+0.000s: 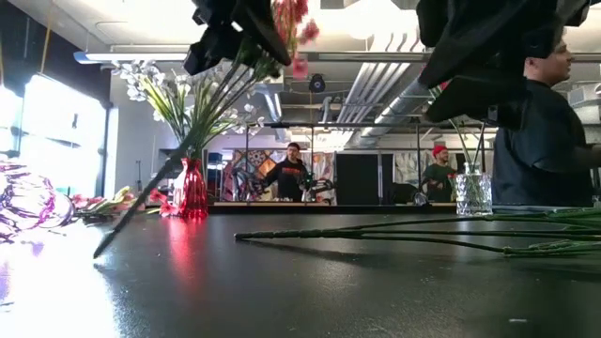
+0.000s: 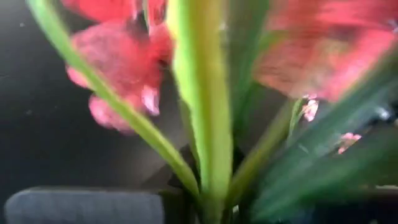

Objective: Sort flowers into vase by color
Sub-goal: Put the top pink flowers into the purple vase

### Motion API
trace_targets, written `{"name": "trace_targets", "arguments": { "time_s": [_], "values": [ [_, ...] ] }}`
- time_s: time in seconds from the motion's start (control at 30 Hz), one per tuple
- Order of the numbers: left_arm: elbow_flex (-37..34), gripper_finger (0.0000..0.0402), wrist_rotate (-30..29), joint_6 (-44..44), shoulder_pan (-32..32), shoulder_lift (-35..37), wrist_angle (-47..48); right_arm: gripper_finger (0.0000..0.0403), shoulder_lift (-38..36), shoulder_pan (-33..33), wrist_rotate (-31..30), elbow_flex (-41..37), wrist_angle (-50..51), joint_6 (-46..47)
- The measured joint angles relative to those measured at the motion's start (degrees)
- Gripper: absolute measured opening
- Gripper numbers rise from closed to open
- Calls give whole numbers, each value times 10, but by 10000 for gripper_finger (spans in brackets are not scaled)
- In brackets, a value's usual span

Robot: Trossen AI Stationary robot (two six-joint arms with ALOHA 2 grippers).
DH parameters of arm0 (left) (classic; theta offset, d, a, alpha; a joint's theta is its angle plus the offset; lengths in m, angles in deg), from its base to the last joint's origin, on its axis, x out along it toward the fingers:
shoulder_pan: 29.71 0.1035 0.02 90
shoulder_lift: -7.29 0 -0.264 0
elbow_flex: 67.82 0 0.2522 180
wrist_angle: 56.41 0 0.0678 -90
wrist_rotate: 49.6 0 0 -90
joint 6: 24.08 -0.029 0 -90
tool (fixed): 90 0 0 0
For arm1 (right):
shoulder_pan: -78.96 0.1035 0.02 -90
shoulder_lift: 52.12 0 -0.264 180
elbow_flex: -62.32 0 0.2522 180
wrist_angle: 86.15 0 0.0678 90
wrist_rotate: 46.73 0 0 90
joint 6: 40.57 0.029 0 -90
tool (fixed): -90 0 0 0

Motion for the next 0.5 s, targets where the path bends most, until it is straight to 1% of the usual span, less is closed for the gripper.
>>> {"name": "trace_targets", "arguments": {
  "time_s": [0.13,0.23,0.4,0.5],
  "values": [
    [0,112,4,-5,1,5,16,132,0,-4,-23,0,-2,4],
    [0,133,24,-19,-4,14,16,132,0,-14,-25,0,-2,11],
    [0,155,38,-20,-14,43,41,132,0,-38,-26,0,1,19],
    [0,163,42,-6,-22,67,76,132,0,-56,-26,0,15,22]
  ]
}}
